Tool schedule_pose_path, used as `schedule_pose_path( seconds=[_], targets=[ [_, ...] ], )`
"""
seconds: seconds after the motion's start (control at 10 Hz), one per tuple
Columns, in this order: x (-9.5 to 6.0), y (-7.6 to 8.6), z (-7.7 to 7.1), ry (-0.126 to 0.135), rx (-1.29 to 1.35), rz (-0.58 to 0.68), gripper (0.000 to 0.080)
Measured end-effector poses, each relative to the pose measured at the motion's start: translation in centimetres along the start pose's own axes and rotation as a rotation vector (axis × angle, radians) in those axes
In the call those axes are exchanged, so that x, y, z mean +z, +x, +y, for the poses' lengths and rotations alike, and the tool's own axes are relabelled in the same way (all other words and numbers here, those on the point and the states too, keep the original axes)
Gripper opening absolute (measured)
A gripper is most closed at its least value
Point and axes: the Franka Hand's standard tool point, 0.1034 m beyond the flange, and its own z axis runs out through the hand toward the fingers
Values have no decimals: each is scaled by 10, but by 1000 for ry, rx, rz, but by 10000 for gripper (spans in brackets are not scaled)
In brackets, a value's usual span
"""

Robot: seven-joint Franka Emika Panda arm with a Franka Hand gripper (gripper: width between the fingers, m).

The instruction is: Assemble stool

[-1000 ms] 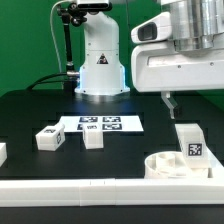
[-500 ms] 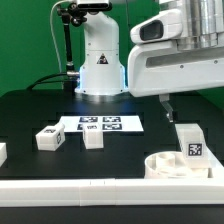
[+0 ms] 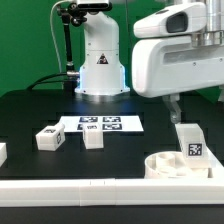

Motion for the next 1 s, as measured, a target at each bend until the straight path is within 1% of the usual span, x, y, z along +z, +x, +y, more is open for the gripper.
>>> schedule_pose_path(
  seconds=[0.2,0.4,0.6,0.8,1.0],
  targets=[
    [0,-1,1,-6,-171,-5,648],
    [0,-1,3,-9,-266,-6,648],
    [0,-3,6,-13,-417,-11,648],
    [6,-3,4,-30,-606,-36,648],
    [9,-5,5,-40,-773,-57,648]
  ],
)
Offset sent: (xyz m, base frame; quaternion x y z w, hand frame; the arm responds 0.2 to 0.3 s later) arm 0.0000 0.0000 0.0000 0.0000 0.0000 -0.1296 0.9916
